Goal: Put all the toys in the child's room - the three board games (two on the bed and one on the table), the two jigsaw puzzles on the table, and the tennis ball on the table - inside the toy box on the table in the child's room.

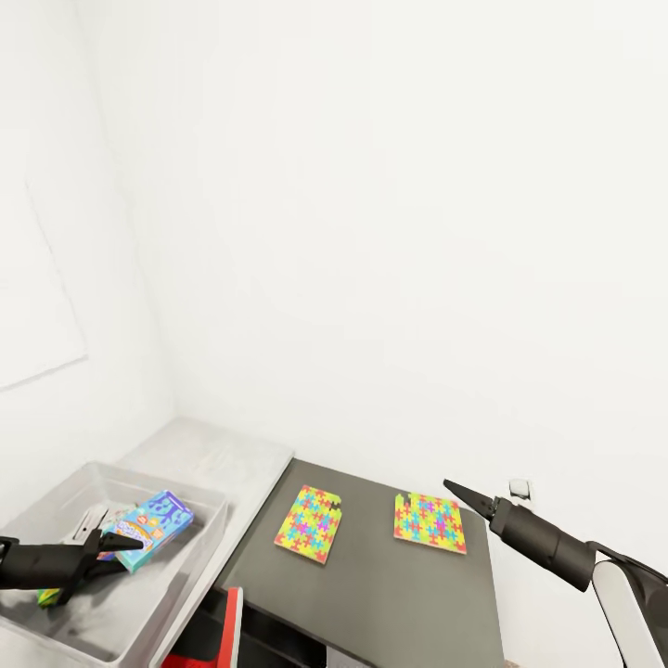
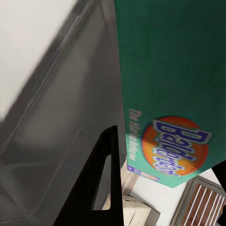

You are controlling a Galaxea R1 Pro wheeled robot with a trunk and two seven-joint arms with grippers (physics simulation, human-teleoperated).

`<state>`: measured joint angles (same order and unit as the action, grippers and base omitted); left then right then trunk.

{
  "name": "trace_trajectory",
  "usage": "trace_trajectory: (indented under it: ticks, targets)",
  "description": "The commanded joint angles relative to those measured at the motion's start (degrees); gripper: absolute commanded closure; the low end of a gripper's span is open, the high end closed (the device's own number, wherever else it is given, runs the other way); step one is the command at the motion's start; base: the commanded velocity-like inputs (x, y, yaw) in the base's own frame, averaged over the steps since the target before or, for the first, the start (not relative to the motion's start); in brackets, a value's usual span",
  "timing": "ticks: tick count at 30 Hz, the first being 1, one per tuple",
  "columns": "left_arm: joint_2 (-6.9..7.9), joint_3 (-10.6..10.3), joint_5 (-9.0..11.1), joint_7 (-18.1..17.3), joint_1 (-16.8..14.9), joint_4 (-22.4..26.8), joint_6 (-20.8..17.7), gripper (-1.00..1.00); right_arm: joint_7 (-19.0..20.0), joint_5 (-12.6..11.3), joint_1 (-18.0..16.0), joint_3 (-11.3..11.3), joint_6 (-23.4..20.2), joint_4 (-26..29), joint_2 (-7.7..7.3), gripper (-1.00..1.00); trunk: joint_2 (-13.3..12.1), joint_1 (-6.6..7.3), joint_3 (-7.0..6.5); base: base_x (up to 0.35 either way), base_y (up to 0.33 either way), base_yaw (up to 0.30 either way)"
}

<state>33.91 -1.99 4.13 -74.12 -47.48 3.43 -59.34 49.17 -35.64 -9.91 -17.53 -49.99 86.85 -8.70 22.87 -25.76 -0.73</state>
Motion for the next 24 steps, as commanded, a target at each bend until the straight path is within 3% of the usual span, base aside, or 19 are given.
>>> trace_trajectory:
  ticks: [1,24]
  targets:
    - [0.00,-0.22,0.45,-0.06,-0.02,0.00,-0.60,1.00,0.14,-0.05,-0.02,-0.05,-0.26,-0.01,0.00,-1.00,0.05,-0.02,0.12,0.000,0.000,0.000]
    - [-0.16,-0.12,0.52,-0.06,-0.31,0.00,-0.60,1.00,0.14,-0.09,-0.02,0.02,-0.20,-0.01,0.00,-1.00,0.05,-0.02,2.27,0.000,0.000,0.000]
